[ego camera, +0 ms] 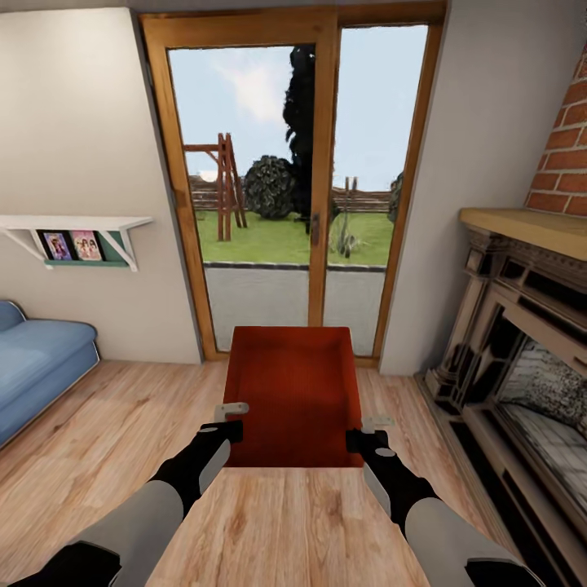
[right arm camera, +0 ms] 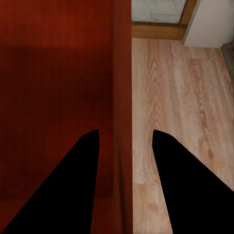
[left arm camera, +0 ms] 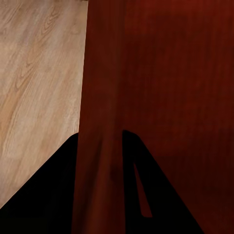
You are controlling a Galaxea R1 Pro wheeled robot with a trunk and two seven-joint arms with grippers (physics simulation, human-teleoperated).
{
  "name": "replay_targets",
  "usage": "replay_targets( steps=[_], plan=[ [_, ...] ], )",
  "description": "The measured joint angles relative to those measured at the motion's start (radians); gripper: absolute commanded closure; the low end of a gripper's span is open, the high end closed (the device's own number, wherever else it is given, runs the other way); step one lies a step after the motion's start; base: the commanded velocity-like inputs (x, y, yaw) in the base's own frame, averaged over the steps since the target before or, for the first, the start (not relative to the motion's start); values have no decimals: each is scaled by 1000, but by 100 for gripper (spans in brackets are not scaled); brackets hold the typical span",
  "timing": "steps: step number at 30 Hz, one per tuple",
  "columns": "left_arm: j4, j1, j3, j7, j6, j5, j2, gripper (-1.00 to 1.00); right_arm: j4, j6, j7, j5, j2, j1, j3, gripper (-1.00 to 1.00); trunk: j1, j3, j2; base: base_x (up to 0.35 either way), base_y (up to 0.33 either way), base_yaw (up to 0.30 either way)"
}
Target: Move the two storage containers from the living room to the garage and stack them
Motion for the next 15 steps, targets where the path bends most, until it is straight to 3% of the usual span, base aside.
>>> replay_targets(
  steps=[15],
  plan=[
    [0, 0, 0, 0, 0, 0, 0, 100, 0, -1, 0, 0, 0, 0, 0, 100, 0, 24, 0, 0, 0, 0]
  ],
)
